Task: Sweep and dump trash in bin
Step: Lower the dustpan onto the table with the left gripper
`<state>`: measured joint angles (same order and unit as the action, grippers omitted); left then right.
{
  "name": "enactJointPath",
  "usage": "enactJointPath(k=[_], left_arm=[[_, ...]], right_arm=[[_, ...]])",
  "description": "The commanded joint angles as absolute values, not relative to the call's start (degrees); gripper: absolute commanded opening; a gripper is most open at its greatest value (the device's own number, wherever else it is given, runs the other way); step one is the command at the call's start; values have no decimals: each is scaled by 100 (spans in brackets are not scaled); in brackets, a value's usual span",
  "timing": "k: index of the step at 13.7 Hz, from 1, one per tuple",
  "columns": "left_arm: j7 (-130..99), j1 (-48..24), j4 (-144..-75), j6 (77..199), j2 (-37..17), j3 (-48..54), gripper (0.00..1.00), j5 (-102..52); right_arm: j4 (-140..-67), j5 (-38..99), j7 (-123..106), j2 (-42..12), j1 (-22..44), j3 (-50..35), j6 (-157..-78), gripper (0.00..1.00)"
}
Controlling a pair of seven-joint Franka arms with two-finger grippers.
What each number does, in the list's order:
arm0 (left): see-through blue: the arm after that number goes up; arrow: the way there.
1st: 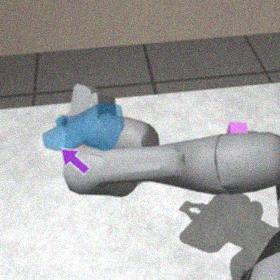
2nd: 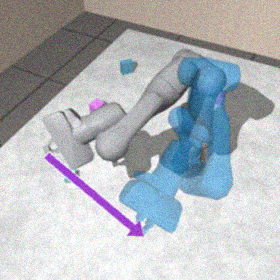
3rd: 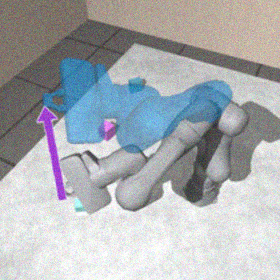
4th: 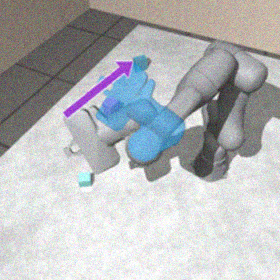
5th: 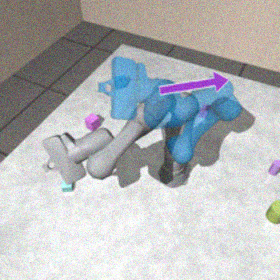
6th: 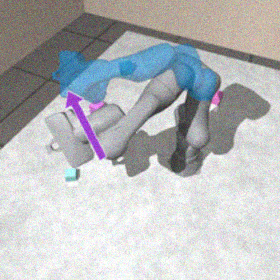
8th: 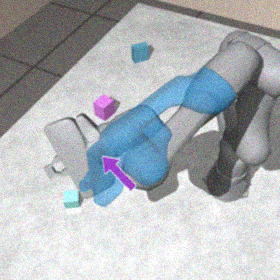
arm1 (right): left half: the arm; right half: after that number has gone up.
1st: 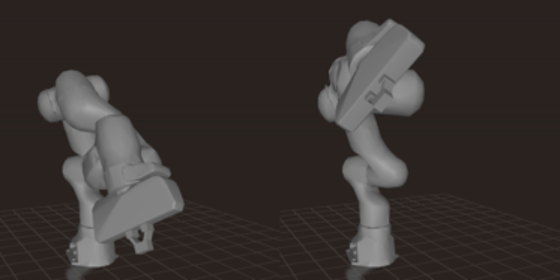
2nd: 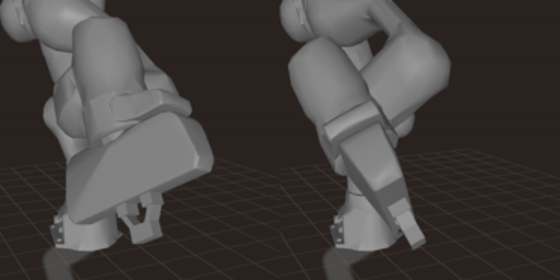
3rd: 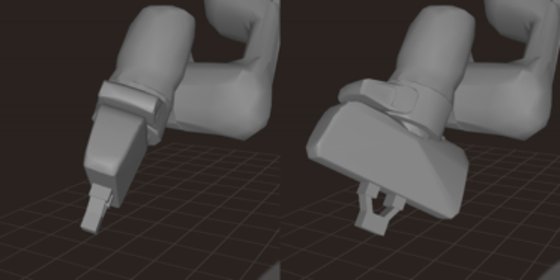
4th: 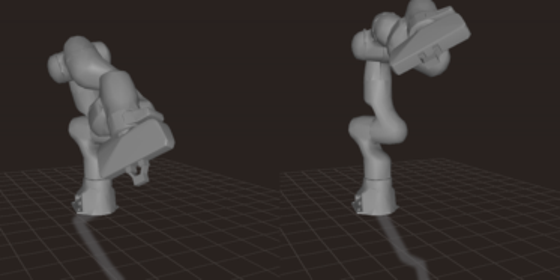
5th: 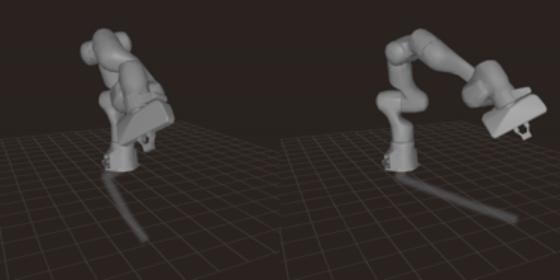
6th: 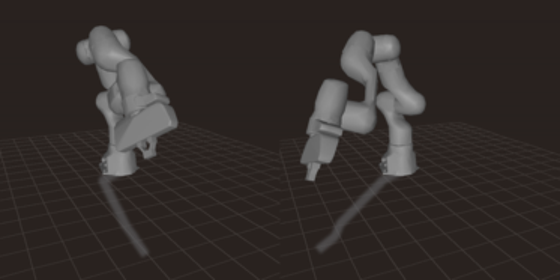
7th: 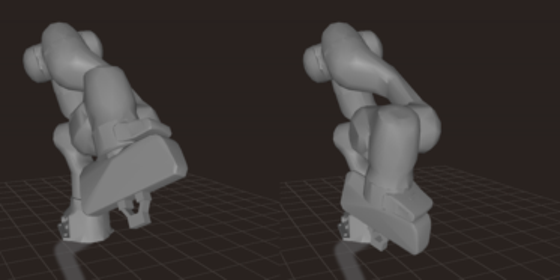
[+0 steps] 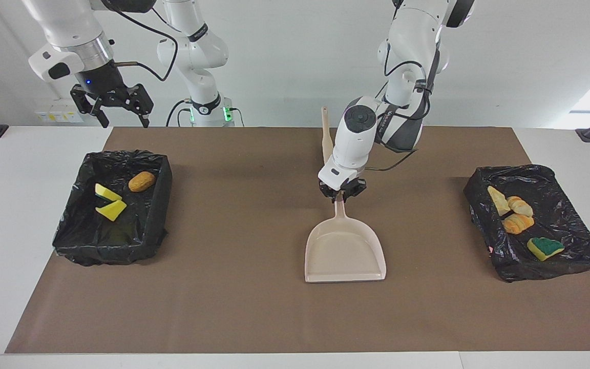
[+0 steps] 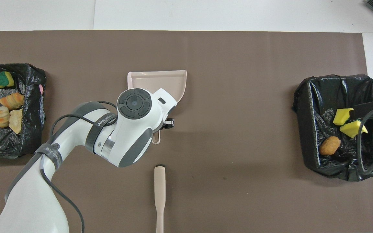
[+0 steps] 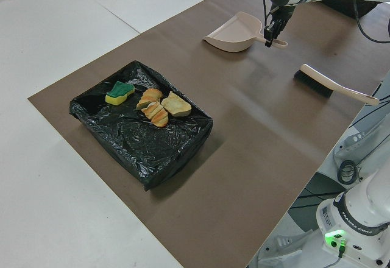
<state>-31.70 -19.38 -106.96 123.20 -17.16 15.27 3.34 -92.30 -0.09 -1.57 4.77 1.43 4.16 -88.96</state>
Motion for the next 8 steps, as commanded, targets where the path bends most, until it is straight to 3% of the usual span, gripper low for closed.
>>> enactJointPath(k=[1,3,4,6,7,8], left_arm=[[-2883,-2039,-10951,12481,-1485,1415,19,237],[-2944,-2039,-10942,12480,-1485,1424,27,237],[-2970,-2048,-10942,12472,-1485,1415,38,229],[-3189,-2039,-10934,12489,-1485,1415,61,133],[-3295,-2039,-10925,12489,-1485,1415,87,62],[-3235,-2039,-10925,12481,-1485,1415,100,62]], right_arm=[[-9255,-44,-316,545,132,413,-8833,100],[-9246,-44,-316,545,132,413,-8833,100],[-9246,-44,-316,545,132,413,-8833,100],[-9246,-44,-316,545,132,413,-8833,100],[-9246,-44,-316,545,132,404,-8833,100],[-9246,-44,-316,545,132,413,-8833,100]])
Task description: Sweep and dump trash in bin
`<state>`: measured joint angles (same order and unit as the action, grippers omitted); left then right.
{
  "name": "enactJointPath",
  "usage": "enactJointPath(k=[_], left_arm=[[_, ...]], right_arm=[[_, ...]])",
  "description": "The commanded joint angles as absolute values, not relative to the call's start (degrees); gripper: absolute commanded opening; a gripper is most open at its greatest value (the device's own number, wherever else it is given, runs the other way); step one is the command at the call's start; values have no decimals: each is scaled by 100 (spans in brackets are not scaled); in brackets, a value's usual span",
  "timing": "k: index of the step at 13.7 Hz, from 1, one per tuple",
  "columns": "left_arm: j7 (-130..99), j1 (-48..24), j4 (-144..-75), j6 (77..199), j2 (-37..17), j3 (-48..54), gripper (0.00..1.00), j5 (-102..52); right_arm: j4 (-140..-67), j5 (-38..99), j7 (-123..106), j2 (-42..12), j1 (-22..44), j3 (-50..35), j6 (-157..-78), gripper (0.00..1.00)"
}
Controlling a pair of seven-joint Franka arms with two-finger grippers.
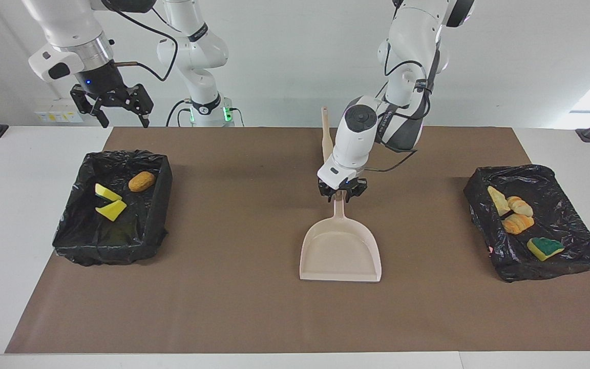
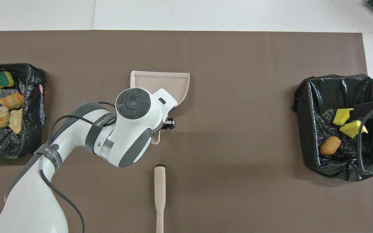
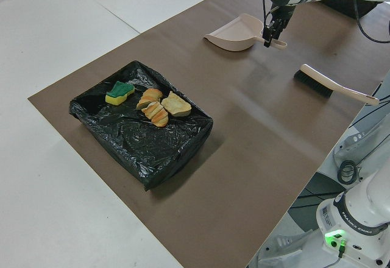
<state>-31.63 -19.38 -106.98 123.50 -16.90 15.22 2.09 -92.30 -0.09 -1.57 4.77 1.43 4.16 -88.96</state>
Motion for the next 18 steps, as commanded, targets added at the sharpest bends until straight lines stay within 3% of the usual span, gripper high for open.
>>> enactJointPath(k=[1,6,12,18], left_arm=[[-3234,-2039,-10890,12402,-1494,1415,100,62],[-3226,-1689,-10496,11771,-1266,1336,100,79],[-1770,-608,-10284,10549,-54,1327,100,88],[-275,420,-9440,9327,79,1275,100,79]], right_arm=[[-9246,-44,-316,545,132,413,-8833,100],[-9246,-44,-316,545,132,413,-8833,100],[-9246,-44,-316,545,132,413,-8833,100],[-9255,-44,-316,545,132,413,-8833,100]])
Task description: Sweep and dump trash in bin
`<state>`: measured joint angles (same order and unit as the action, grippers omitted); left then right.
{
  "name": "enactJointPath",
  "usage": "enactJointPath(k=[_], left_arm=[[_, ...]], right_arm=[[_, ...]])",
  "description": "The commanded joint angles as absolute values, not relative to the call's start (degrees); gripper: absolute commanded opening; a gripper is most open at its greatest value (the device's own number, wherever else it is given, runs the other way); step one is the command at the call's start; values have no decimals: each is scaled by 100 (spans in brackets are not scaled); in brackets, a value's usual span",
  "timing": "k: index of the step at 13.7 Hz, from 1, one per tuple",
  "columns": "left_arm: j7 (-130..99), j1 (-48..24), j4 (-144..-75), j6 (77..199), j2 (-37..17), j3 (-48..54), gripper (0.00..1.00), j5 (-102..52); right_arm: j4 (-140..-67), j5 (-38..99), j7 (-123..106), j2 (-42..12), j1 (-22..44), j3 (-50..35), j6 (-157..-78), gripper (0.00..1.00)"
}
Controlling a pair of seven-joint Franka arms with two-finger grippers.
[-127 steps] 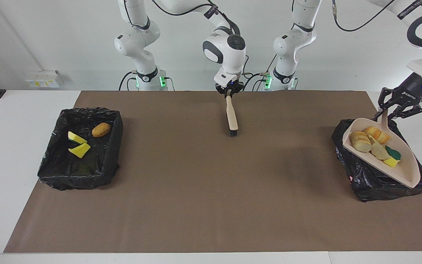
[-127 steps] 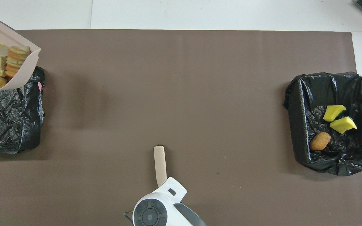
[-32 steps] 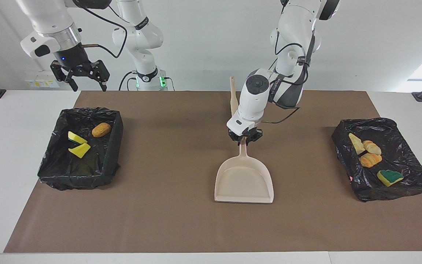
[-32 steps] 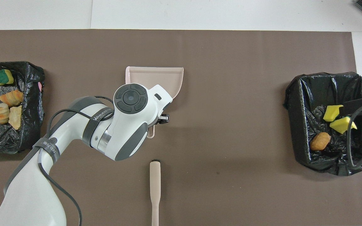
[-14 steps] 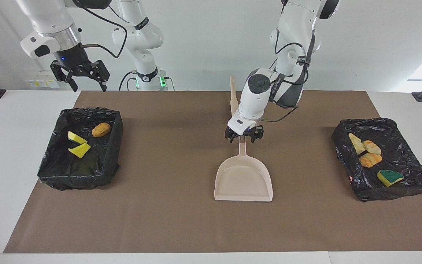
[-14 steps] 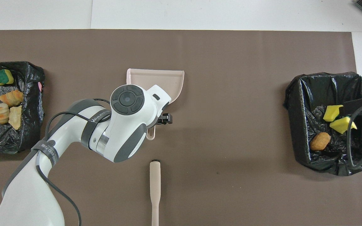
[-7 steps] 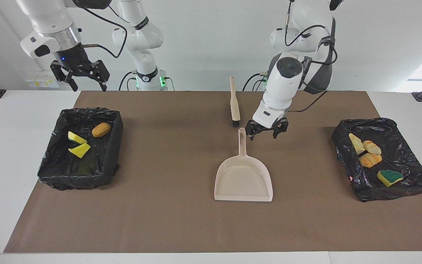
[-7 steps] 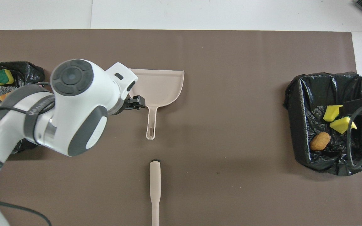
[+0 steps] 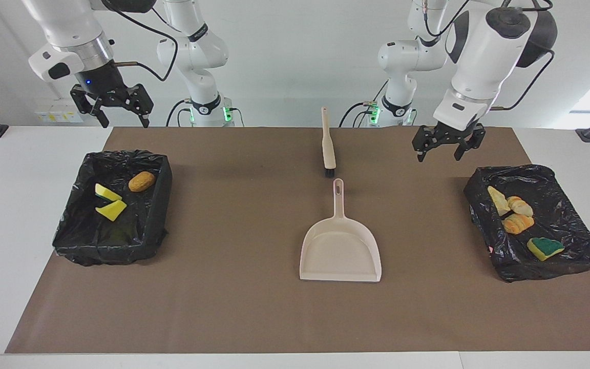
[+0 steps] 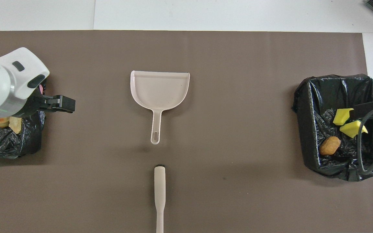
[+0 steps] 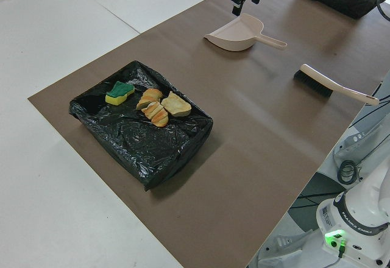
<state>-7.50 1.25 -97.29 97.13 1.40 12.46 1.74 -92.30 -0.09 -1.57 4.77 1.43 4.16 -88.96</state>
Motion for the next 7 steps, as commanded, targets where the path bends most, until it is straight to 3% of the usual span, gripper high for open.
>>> enactJointPath(k=[1,7], left_arm=[[-55,518,-9361,9169,79,1274,100,88],[255,765,-9360,8894,334,1248,100,44]], right_arm=[[-9246,-44,-316,545,132,413,-8833,100],[-9246,-44,-316,545,132,413,-8833,100]])
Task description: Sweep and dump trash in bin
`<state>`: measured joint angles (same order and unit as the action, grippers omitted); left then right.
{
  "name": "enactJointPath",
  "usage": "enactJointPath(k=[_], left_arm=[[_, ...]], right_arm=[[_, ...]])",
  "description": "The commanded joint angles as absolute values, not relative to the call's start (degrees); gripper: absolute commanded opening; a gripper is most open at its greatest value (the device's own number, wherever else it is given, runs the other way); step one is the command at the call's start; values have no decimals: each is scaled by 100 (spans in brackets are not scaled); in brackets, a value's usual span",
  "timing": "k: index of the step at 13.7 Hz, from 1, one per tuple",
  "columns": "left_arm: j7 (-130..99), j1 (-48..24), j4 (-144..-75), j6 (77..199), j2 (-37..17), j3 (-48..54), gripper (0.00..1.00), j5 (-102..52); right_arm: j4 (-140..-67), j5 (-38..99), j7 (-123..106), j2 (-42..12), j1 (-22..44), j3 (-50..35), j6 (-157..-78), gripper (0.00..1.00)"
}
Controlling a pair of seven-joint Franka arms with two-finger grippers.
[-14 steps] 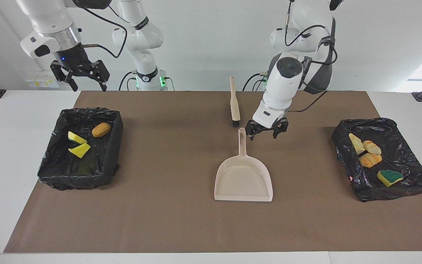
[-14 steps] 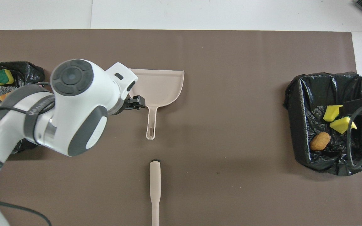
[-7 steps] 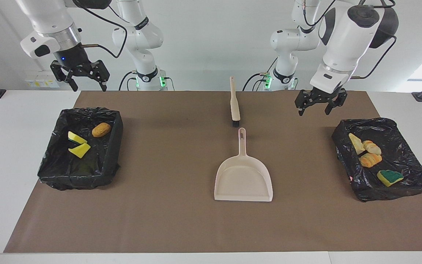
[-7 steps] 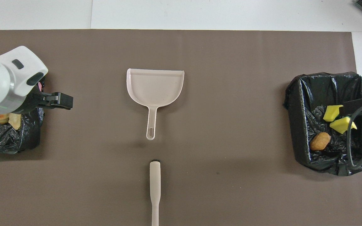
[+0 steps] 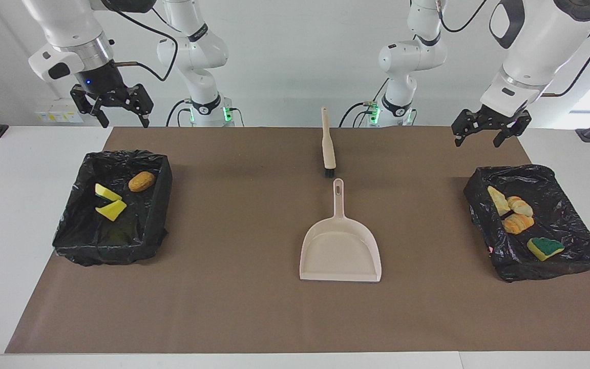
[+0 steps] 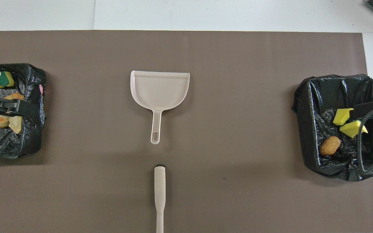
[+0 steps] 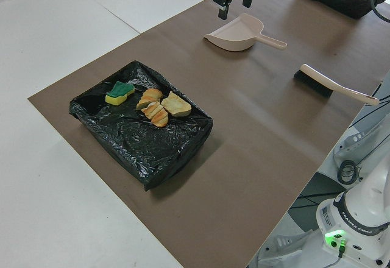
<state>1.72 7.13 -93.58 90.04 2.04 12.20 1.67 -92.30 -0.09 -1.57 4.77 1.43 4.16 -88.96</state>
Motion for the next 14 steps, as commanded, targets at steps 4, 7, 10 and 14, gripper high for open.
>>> enactJointPath(k=[4,7,10,14], left_arm=[[272,878,-9255,9088,325,1143,100,-545],[360,888,-9211,8992,325,1143,100,-405],[369,870,-9070,8965,334,1169,100,-237],[369,888,-9079,8965,334,1160,100,-202]], right_arm=[[-9246,-44,-316,545,132,413,-8833,100],[-9246,-44,-316,545,132,413,-8833,100],[-9246,-44,-316,545,132,413,-8833,100],[-9246,-44,-316,545,132,413,-8842,100]])
